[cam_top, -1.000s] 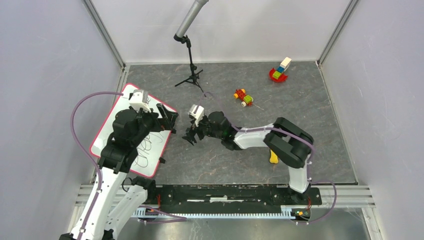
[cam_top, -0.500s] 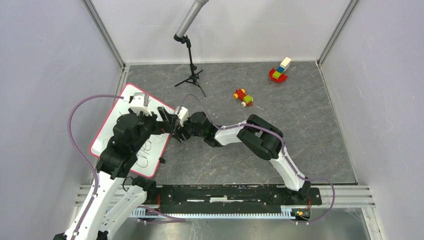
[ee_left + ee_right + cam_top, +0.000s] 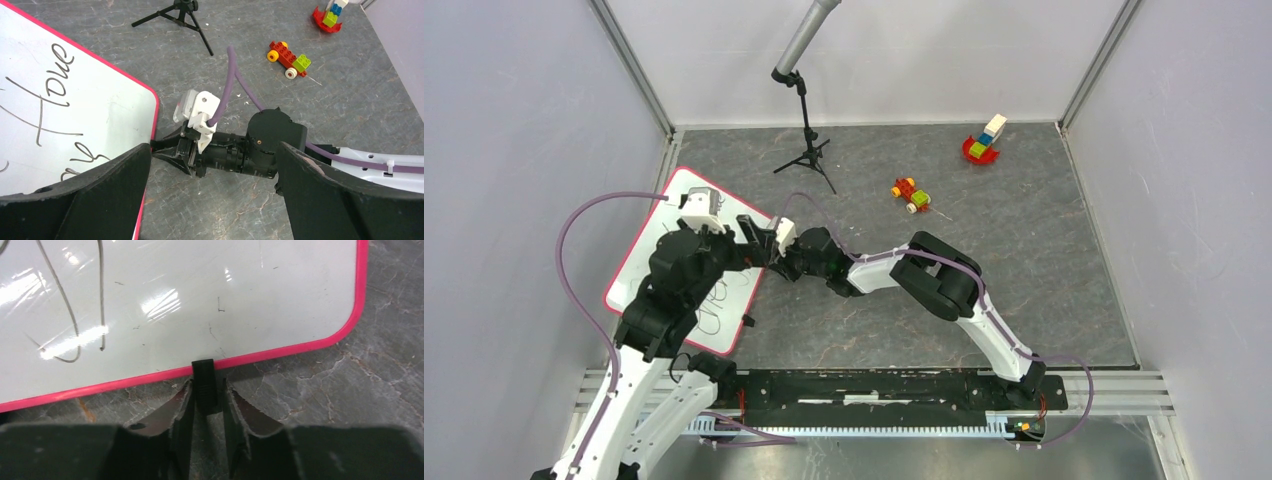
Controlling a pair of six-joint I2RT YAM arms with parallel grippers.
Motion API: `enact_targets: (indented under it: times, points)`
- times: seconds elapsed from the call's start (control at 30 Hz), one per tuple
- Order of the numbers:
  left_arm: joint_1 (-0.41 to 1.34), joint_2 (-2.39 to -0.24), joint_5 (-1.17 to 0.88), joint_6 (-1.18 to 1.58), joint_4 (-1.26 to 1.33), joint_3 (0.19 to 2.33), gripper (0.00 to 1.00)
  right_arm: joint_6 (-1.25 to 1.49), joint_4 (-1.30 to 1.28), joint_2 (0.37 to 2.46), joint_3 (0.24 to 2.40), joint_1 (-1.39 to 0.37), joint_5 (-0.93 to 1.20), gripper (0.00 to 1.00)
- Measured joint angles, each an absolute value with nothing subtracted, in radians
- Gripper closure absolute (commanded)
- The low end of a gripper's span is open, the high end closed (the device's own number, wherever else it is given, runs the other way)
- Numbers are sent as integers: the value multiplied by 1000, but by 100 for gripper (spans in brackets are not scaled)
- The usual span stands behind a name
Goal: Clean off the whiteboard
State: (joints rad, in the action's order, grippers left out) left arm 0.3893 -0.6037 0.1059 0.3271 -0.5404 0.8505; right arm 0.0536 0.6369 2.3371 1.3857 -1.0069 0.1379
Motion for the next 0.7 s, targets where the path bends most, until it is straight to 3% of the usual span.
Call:
enact_targets:
  times: [0.13, 0.3, 0.7]
  points:
    - [387, -580, 106, 327, -536, 843, 0, 36, 651, 2335, 1373, -1013, 129, 90]
    - [374, -573, 102, 327, -521, 836, 0, 9, 686, 2297, 1298, -1005, 162, 100]
    - [348, -616, 91, 327, -517, 832, 0, 2, 733, 2087, 962, -860, 380, 100]
